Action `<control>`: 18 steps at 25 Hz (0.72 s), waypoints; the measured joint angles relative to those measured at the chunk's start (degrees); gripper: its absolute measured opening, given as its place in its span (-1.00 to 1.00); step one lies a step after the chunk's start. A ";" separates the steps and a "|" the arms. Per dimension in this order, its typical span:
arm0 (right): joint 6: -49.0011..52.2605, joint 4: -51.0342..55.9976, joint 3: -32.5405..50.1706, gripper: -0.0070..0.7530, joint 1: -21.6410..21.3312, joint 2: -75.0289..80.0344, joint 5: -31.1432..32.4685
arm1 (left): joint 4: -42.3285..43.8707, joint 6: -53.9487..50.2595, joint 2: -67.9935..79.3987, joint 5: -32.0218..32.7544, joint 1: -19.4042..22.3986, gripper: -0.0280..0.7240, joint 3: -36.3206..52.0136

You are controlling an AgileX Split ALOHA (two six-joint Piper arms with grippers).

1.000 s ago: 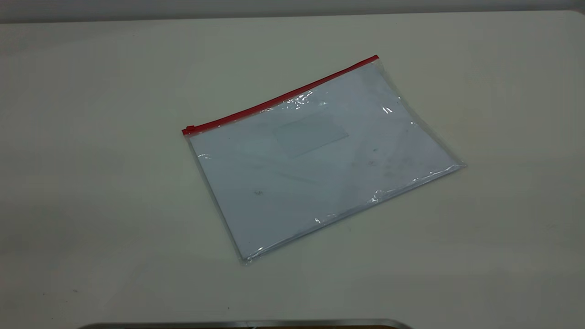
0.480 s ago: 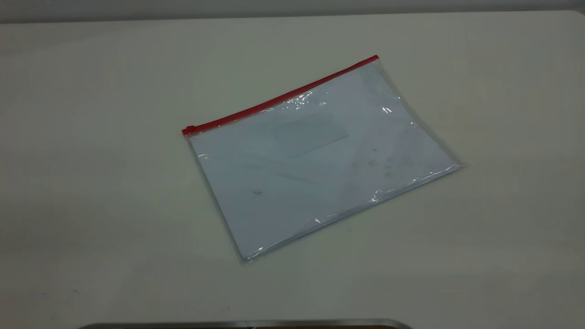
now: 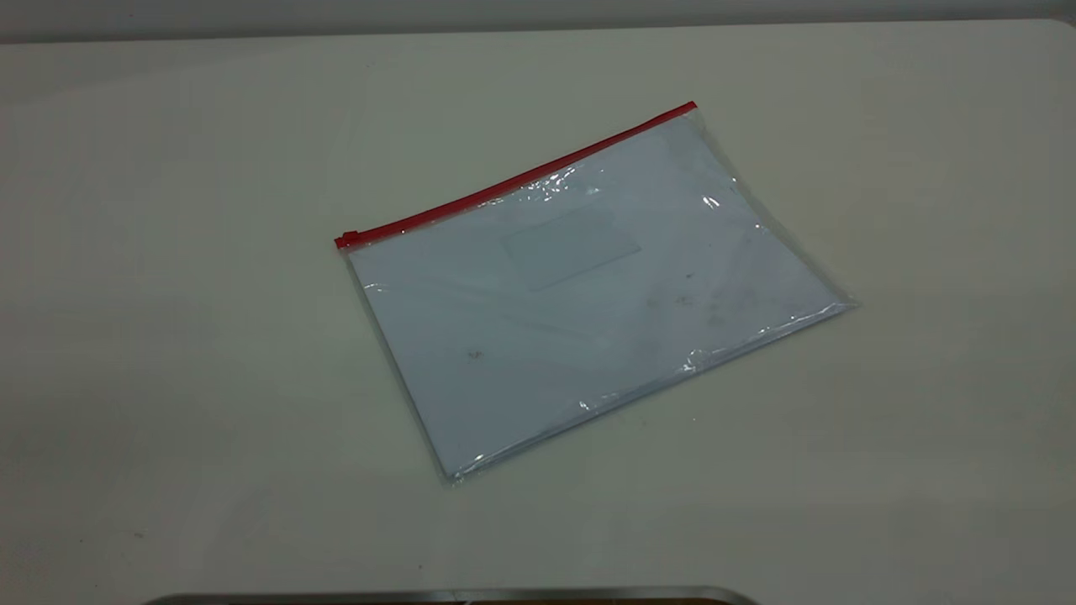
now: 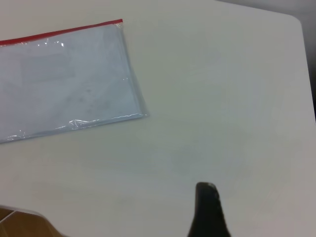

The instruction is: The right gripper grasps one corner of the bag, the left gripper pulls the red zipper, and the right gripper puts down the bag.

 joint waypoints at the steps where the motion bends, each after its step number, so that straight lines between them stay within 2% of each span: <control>1: 0.00 0.00 0.00 0.53 0.00 0.00 0.00 | 0.33 -0.22 -0.93 0.06 0.19 0.64 0.00; 8: 0.00 0.00 0.00 0.53 0.00 0.00 0.00 | 4.10 -5.22 -2.73 0.33 0.24 0.64 0.00; 18: 0.00 0.00 0.00 0.53 0.00 0.00 0.00 | 4.42 -5.74 -2.73 0.38 0.24 0.64 0.00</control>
